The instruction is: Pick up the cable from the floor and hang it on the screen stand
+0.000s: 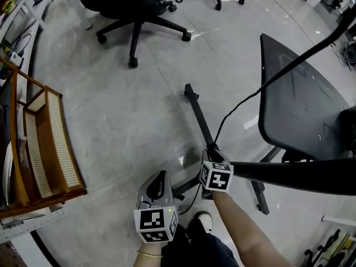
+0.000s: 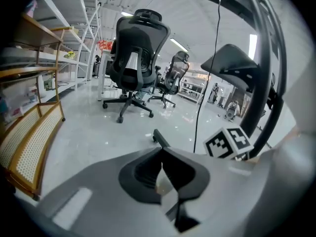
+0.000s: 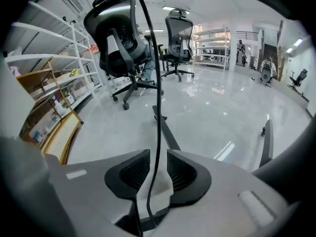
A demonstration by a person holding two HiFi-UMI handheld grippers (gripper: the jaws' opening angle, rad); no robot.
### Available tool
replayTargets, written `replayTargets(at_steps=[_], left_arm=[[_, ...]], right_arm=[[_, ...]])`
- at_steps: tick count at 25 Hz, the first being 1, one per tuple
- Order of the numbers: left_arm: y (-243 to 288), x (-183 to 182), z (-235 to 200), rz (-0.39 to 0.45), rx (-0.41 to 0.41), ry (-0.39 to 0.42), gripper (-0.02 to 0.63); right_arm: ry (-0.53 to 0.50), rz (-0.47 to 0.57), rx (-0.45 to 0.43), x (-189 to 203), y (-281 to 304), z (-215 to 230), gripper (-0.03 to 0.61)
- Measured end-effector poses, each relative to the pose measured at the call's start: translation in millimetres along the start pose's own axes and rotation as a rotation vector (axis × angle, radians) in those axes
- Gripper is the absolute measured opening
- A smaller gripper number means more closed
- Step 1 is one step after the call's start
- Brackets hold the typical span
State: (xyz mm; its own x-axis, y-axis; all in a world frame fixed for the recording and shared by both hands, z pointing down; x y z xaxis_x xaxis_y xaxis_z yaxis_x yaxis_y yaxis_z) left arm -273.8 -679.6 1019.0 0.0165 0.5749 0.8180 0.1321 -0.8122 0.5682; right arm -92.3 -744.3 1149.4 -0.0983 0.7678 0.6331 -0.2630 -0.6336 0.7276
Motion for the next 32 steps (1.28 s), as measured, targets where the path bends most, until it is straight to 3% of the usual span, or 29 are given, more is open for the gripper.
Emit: replayTargets(at_steps=[1, 3, 9, 16, 21, 24, 29, 32], left_arm=[[4.2, 4.0, -0.6, -0.004, -0.002, 0.012, 0.008], [8.3, 7.8, -0.7, -0.006, -0.009, 0.038, 0.008], [-20.3, -10.9, 16.1, -0.015, 0.008, 0.065, 0.008], [-115.1, -76.6, 39.6, -0.029, 0.031, 0.024, 0.008], [-187.7, -133.6, 52.1, -0.019, 0.032, -0.022, 0.008], [-256.2, -187.2, 49.8, -0.016, 0.055, -0.025, 0.008], [-456.2, -337.7, 37.2, -0.03, 0.181, -0.026, 0.008], [-502.4, -379.7, 53.7, -0.013, 0.211, -0.023, 0.008]], right_arm=[[0.023, 0.0, 0.01, 4.3, 4.4, 3.4, 0.097], [0.057, 0.011, 0.02, 9.4, 5.4, 5.9, 0.013], [-0.049, 0.007, -0.05, 8.7, -38.5, -25.1, 0.006], [-0.223, -0.049, -0.124, 4.5, -163.9, -82.0, 0.006], [-0.268, -0.009, -0.179, -28.2, -271.2, -114.6, 0.005], [-0.329, 0.042, -0.189, -68.0, -359.7, -161.0, 0.006], [-0.36, 0.075, -0.127, -176.0, -597.0, -283.6, 0.006], [-0.376, 0.105, -0.12, -216.2, -664.9, -295.4, 0.006]])
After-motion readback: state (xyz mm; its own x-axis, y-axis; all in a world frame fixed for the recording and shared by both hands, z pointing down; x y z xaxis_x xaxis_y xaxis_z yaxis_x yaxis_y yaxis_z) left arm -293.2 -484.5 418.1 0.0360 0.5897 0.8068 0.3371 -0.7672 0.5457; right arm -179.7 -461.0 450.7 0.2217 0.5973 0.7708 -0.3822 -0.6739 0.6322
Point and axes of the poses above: the fingertips, and each gripper's own axes: y forward along the fingers, z to its right, x out of its underside, the point moved 3 cm from there along -y, backward along the fingers, and after that the axes turned 9 degrees about -x, right-handed, at the moved point
